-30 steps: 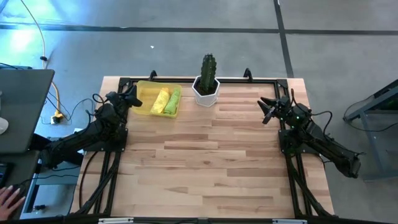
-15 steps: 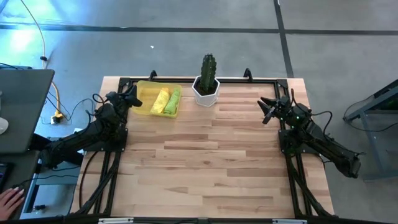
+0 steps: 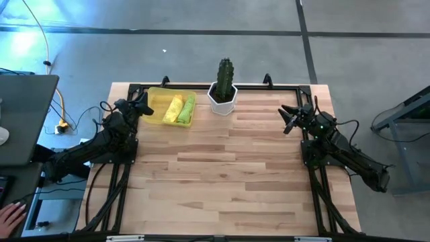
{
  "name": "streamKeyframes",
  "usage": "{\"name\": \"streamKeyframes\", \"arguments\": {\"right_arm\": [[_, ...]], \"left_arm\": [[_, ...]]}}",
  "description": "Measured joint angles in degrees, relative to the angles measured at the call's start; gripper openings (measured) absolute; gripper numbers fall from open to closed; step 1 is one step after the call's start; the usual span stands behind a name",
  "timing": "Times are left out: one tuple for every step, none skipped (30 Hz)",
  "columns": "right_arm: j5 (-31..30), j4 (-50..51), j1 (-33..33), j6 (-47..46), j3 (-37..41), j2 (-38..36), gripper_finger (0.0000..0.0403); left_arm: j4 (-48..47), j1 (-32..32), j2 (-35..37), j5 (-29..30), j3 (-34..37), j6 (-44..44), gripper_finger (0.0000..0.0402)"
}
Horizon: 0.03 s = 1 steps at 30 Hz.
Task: Roll microfiber towels into tight, uniform cylinder then place into a basket
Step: Return to Home Position
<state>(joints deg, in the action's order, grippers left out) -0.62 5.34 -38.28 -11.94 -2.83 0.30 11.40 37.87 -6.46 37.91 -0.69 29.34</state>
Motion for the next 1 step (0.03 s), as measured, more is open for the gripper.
{"name": "streamKeyframes", "arguments": {"right_arm": [[0.00,0.00,0.00,0.00,0.00,0.00,0.0133]], "left_arm": [[-0.02,0.00,0.00,0.00,0.00,0.00,0.0099]]}}
